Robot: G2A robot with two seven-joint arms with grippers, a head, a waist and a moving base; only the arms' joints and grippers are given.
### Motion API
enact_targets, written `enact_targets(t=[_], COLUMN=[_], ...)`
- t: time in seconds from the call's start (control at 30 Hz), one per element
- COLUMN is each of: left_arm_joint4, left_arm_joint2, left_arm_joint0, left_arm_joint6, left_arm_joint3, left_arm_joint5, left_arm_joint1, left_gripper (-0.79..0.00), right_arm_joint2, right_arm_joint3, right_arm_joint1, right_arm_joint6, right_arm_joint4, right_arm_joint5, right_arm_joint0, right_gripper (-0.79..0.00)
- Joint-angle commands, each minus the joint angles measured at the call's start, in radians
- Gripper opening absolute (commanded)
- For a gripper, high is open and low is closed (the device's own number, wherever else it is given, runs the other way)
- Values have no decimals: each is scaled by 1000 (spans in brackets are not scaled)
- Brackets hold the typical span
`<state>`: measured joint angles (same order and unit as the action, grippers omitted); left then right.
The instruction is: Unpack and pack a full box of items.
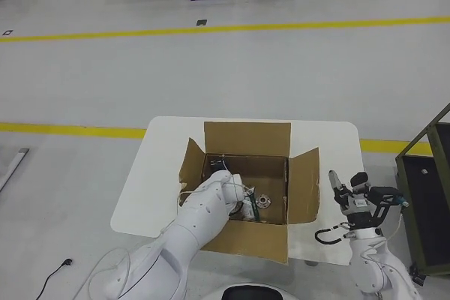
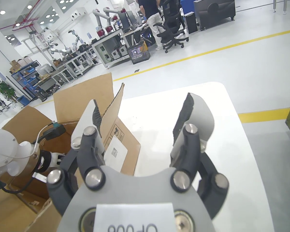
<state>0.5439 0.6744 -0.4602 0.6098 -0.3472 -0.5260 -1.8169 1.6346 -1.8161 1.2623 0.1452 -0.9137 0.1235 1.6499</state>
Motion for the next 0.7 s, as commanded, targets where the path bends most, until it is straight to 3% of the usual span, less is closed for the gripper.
enact_targets(t=[0.0,0.17,0.33,0.53,0.67], left_arm_joint4=[7,23,49,75,75], left_arm_joint2=[2,13,35,89,89], left_arm_joint0=[2,8,12,-1,-1], left_arm_joint6=[12,65,133,238,238], left_arm_joint3=[-19,-79,-160,-289,-289], left_arm_joint5=[2,15,17,12,12], left_arm_joint1=[2,13,38,82,82], left_gripper=[-785,-785,-785,-785,-785], right_arm_joint2=[20,71,110,111,106], right_arm_joint3=[-31,-104,-140,-141,-137], right_arm_joint1=[0,-4,-13,-14,-14], right_arm_joint6=[-77,-325,-511,-517,-516], right_arm_joint4=[92,359,469,468,462], right_arm_joint5=[1,-10,-18,-17,-18], right_arm_joint0=[1,2,-5,-5,-3], right_gripper=[0,0,0,0,0])
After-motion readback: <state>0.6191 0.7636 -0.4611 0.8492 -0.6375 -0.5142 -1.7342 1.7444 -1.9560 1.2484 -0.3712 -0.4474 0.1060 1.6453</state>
